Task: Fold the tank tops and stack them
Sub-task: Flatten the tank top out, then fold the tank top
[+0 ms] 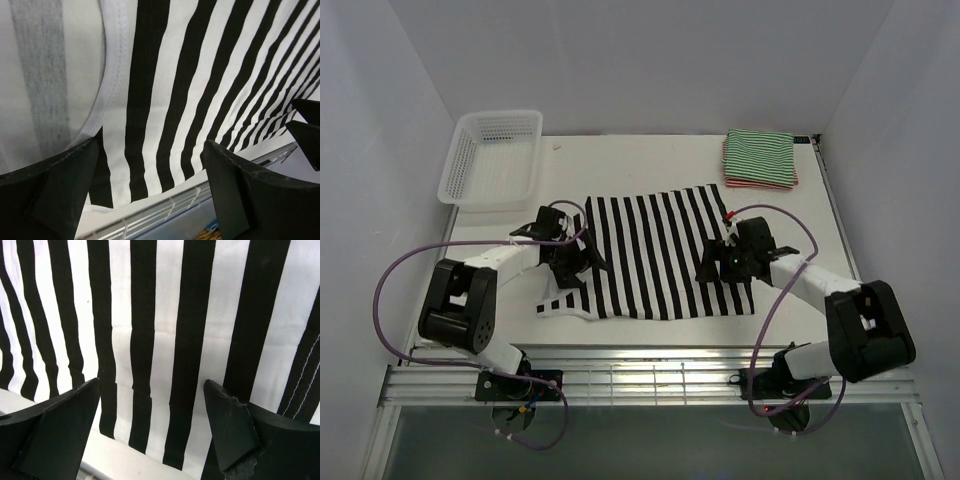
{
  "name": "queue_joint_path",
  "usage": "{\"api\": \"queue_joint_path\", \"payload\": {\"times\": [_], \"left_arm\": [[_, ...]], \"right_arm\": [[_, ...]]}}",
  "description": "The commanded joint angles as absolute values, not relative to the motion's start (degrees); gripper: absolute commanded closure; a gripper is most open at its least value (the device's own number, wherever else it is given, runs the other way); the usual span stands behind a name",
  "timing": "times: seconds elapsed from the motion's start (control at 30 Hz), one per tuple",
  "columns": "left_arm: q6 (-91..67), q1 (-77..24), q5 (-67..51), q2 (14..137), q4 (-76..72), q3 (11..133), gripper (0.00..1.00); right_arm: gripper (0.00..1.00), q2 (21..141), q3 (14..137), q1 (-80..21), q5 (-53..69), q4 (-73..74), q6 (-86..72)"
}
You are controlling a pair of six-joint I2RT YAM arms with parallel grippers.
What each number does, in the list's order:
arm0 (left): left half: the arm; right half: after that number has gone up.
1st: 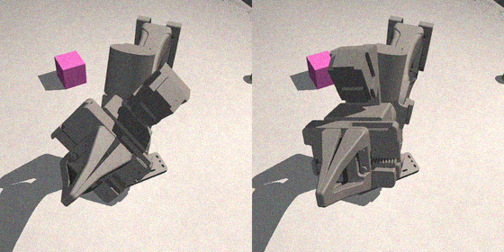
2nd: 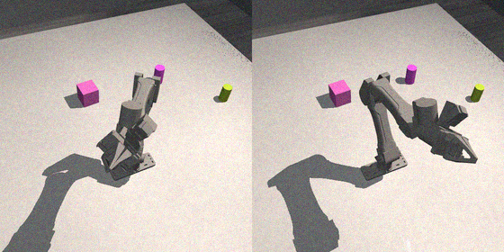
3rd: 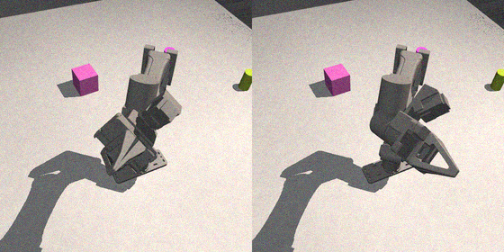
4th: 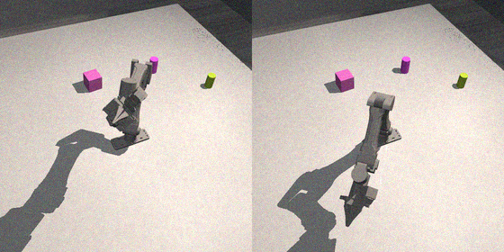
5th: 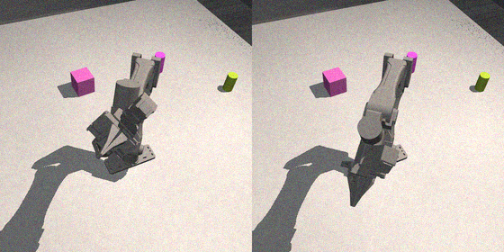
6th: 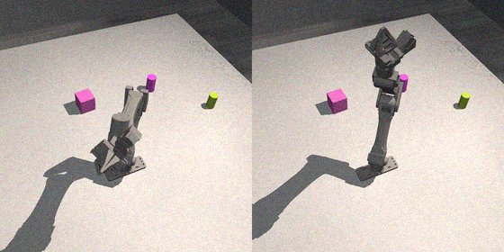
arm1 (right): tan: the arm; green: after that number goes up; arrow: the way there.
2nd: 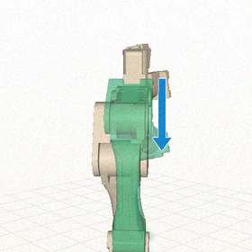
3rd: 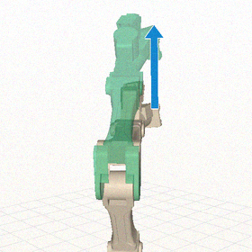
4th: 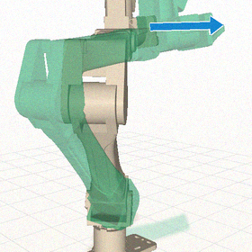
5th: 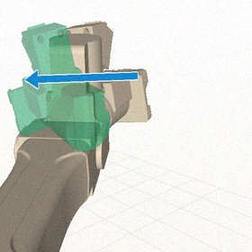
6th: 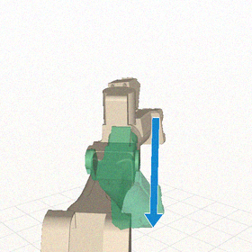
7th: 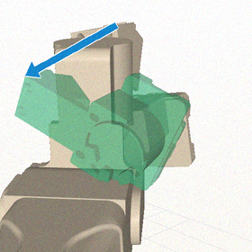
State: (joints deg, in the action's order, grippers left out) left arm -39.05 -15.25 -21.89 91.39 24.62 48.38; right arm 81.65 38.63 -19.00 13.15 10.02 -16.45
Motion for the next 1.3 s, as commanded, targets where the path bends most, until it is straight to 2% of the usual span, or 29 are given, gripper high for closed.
{"api": "queue_joint_path", "payload": {"times": [0.0,0.17,0.27,0.43,0.53,0.8,1.03,1.1,1.2,1.27], "left_arm": [[-39.64,-15.73,-17.84,86.94,36.80,42.01,0.02],[-38.06,-16.61,-15.03,78.06,41.74,49.29,0.02],[-35.51,-16.70,-12.68,79.27,42.01,58.34,0.02],[-32.96,-16.44,-3.79,91.38,41.92,73.87,0.02],[-30.94,-15.74,1.47,100.96,42.10,83.54,0.02],[-24.09,-14.94,-0.97,117.50,41.40,98.34,0.02],[-23.12,-14.41,1.23,124.10,41.84,102.13,0.22],[-23.11,-14.33,2.11,125.15,41.84,102.57,0.24],[-23.03,-14.33,2.28,126.12,41.31,102.66,0.32],[-23.03,-14.33,2.81,126.82,41.39,103.01,0.33]], "right_arm": [[0.10,75.54,30.33,-21.97,14.58,21.08,-22.14],[0.10,64.53,33.91,-23.03,12.49,26.45,-23.03],[0.10,65.03,42.60,-22.85,7.66,27.07,-20.22],[0.10,74.42,59.02,-19.52,1.07,26.37,-15.56],[0.10,82.95,67.11,-16.98,1.14,25.84,-12.49],[0.10,99.92,81.90,-14.41,2.55,26.02,-6.69],[0.10,110.03,89.82,-12.48,5.01,26.01,-6.42],[0.10,112.41,91.48,-12.22,5.36,26.02,-6.42],[0.10,114.43,92.46,-12.22,5.71,25.93,-6.50],[0.10,115.74,92.90,-12.13,5.63,25.84,-6.42]]}}
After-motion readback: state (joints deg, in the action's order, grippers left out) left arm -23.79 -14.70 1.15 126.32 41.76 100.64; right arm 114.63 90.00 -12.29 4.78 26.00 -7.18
